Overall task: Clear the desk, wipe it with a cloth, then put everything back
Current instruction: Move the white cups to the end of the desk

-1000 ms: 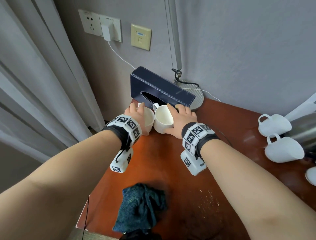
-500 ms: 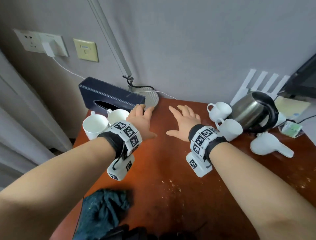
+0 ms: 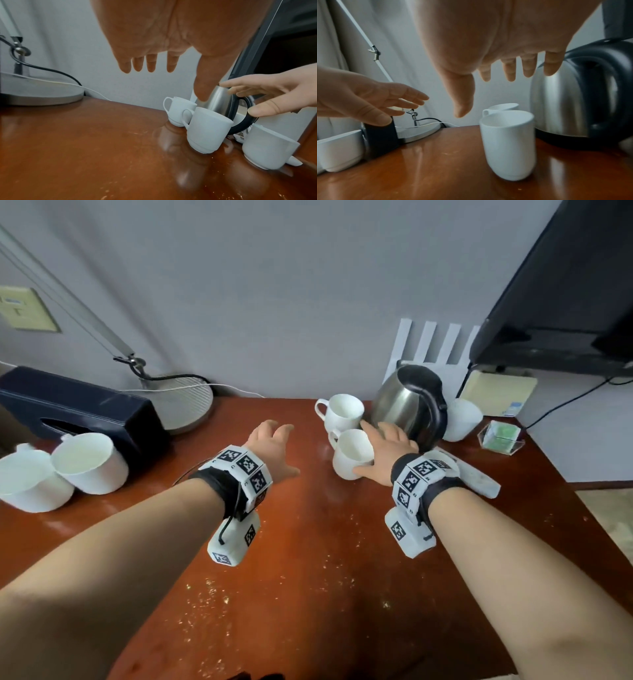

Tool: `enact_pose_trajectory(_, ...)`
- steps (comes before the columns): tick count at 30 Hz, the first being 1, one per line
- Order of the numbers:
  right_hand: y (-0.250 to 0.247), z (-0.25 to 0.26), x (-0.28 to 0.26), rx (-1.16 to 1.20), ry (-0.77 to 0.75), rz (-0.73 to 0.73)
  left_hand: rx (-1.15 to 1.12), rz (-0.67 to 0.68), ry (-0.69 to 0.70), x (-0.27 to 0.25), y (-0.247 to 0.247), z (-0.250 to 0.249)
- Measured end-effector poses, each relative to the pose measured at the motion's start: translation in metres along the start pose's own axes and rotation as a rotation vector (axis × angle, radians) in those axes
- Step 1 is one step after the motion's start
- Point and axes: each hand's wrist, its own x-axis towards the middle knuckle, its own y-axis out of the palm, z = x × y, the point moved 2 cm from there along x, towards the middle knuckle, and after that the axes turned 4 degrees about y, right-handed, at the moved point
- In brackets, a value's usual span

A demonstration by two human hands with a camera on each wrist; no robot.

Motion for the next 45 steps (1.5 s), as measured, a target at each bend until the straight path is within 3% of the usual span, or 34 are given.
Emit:
enact_pose_trajectory(9,0.006,-0.110,0.018,-0.045,0.121,0.036,0.053,0.092,0.056,0.046,0.046,-0.094)
enact_pose_trajectory(17,0.038,-0.142,0.026,0.201,0.177,0.099,0.257,0.164,0.048,0.088,0.079,-0.129)
enact_pose_trajectory(23,0.047,-0.145,0.029,0.270,0.174,0.037,0.246,0.105,0.057,0.094,0.082,-0.131)
enact_pose_trajectory(32,0.054,-0.137,0.028,0.198,0.210,0.121,0.286,0.145,0.106,0.079,0.080,-0.128)
enact_pose_trajectory(37,0.045,-0.133,0.015,0.160,0.155,0.121,0.233,0.121,0.089,0.064,0.058,-0.116)
enact_pose_trajectory(45,0.012,-0.067,-0.016,0.150,0.007,0.041,0.189,-0.003,0.106,0.018,0.009,-0.073)
